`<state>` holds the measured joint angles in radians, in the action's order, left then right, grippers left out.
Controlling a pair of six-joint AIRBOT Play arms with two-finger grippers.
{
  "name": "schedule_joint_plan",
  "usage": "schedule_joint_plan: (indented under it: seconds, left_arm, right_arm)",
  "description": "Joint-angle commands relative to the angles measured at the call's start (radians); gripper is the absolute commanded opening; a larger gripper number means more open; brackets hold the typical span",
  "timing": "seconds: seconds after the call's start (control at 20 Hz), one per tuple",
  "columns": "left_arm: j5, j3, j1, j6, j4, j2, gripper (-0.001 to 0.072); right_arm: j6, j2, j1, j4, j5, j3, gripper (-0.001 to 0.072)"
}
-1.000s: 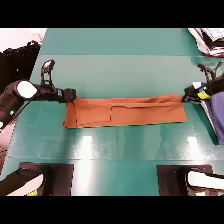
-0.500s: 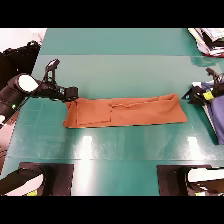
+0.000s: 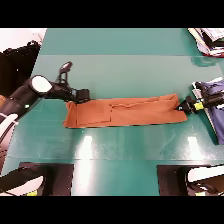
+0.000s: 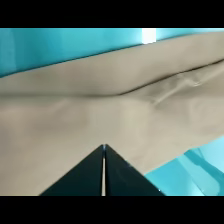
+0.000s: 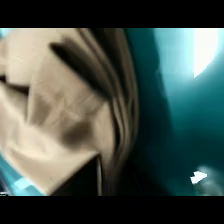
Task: Fold the shirts.
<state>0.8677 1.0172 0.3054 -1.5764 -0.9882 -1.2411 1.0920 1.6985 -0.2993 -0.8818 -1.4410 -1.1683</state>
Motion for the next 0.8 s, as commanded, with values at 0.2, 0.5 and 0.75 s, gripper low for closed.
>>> schedule_joint_plan:
  seconds: [0.2, 0.5, 0.75]
  left_arm:
    - [-0.048, 0.248, 0.207, 0.006, 0.038, -0.275, 0.0024]
    - [-0.032, 0.451, 0.337, 0.006, 0.054, -0.541, 0.0024]
    - [-0.026, 0.479, 0.371, 0.006, 0.054, -0.601, 0.0024]
  right_arm:
    - [-0.015, -0.155, 0.084, 0.135, -0.089, -0.147, 0.0014]
    - [0.085, -0.318, 0.278, 0.276, -0.092, -0.331, 0.0014]
    - [0.133, -0.32, 0.462, 0.288, -0.08, -0.463, 0.0014]
